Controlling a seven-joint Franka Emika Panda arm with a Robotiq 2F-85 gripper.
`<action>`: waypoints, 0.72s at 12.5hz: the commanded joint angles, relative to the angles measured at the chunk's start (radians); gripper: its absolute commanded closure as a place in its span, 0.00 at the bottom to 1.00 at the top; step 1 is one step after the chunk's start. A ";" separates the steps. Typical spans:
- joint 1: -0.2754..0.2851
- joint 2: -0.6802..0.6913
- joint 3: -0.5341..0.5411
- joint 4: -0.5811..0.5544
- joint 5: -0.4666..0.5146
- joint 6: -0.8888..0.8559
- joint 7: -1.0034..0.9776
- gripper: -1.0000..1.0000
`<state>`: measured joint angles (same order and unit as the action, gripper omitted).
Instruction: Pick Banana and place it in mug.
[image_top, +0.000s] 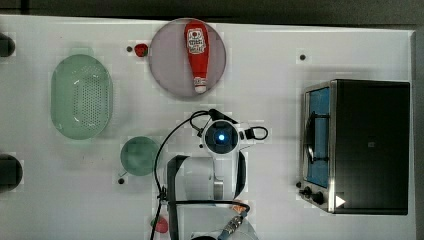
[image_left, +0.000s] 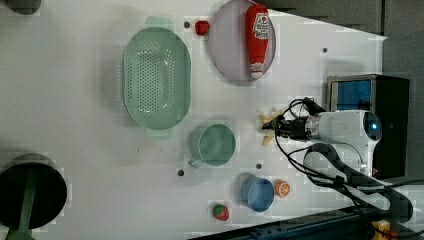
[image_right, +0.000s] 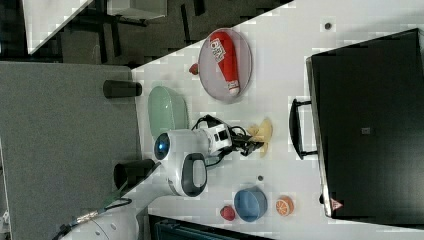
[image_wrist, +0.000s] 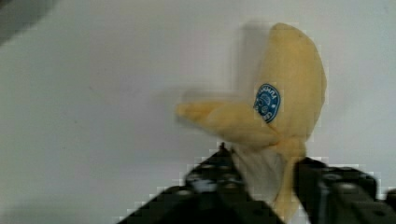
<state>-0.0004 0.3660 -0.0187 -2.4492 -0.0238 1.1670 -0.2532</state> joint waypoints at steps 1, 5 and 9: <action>-0.009 -0.025 -0.014 0.012 0.006 0.010 -0.032 0.72; -0.012 -0.328 -0.021 0.008 0.006 -0.229 -0.031 0.72; -0.010 -0.556 -0.016 0.075 0.006 -0.533 -0.027 0.72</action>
<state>-0.0198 -0.1661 -0.0486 -2.3906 -0.0194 0.6533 -0.2607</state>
